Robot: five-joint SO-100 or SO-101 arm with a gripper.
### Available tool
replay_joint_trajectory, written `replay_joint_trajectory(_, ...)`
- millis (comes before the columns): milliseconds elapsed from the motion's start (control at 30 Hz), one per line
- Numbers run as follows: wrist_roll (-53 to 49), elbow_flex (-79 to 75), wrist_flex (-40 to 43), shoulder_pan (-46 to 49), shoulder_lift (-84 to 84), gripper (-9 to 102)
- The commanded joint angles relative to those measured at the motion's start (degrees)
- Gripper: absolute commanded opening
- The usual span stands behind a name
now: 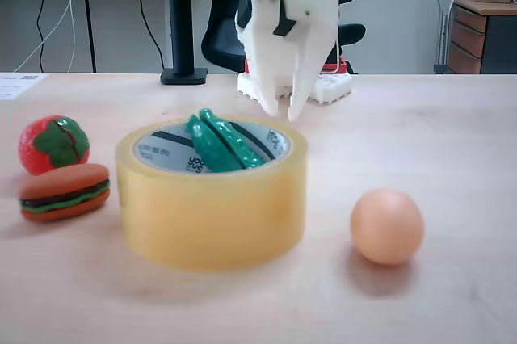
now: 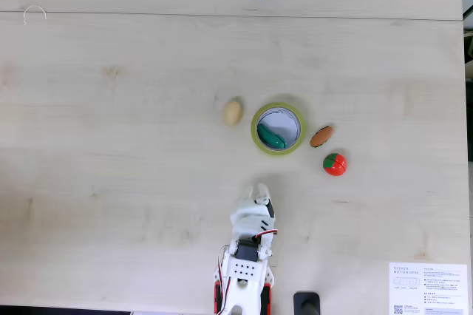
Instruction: Grasp a cucumber and put it in the hole.
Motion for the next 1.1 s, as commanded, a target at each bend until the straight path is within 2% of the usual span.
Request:
replay_joint_trajectory(0, 2.55, -0.62, 4.22, 0.09, 0.26, 0)
replay_joint_trajectory(300, 11.6, -0.62, 6.68, 0.09, -2.29, 0)
replay_joint_trajectory(1067, 11.34, -0.62, 7.47, 0.09, -2.64, 0)
